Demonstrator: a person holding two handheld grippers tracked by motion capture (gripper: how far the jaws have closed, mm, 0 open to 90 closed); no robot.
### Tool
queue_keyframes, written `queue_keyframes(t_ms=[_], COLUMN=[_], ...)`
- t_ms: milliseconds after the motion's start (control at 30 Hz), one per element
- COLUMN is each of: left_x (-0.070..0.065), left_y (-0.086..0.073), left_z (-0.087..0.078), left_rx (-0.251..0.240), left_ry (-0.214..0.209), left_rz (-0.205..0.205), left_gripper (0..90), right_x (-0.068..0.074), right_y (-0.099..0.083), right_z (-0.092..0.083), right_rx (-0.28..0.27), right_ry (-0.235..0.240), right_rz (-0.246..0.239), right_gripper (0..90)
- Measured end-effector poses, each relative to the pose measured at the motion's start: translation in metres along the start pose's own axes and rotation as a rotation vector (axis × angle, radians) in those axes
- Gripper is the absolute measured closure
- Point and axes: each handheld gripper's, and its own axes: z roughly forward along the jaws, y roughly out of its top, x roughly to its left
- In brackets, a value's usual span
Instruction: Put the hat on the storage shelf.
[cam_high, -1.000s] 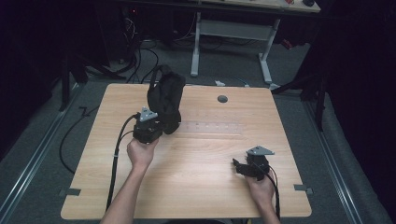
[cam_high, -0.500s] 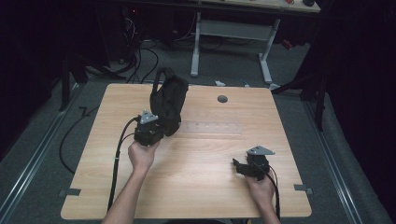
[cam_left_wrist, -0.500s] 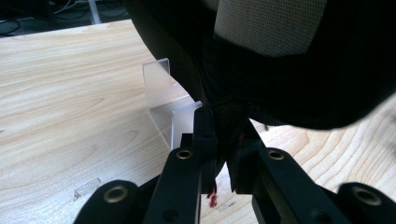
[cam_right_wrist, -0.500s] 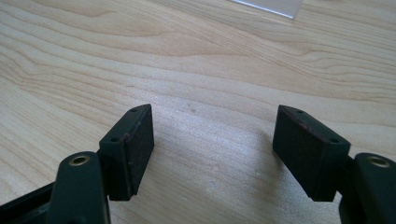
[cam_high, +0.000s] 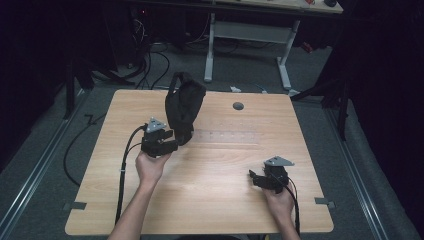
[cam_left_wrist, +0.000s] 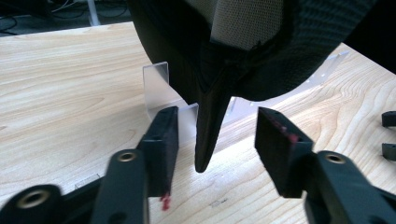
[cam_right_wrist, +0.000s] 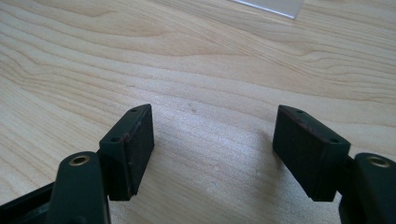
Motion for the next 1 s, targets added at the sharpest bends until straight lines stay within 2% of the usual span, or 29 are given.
queue_keyframes(t_ms=[233,733,1000], left_x=[0.0,0.001,0.0], left_y=[0.002,0.005,0.005], left_z=[-0.007,-0.03,-0.037], left_rx=[-0.006,-0.011,-0.011], left_ry=[-0.005,-0.022,-0.031], left_rz=[-0.01,-0.022,-0.03], left_gripper=[42.2,39.5,38.9], right_x=[0.0,-0.001,-0.001], right_y=[0.0,0.0,0.0], right_z=[0.0,0.0,0.0], right_rx=[0.001,0.001,0.001], right_ry=[0.0,0.004,0.004], right_rz=[0.0,-0.001,0.0], right_gripper=[29.5,29.5,29.5])
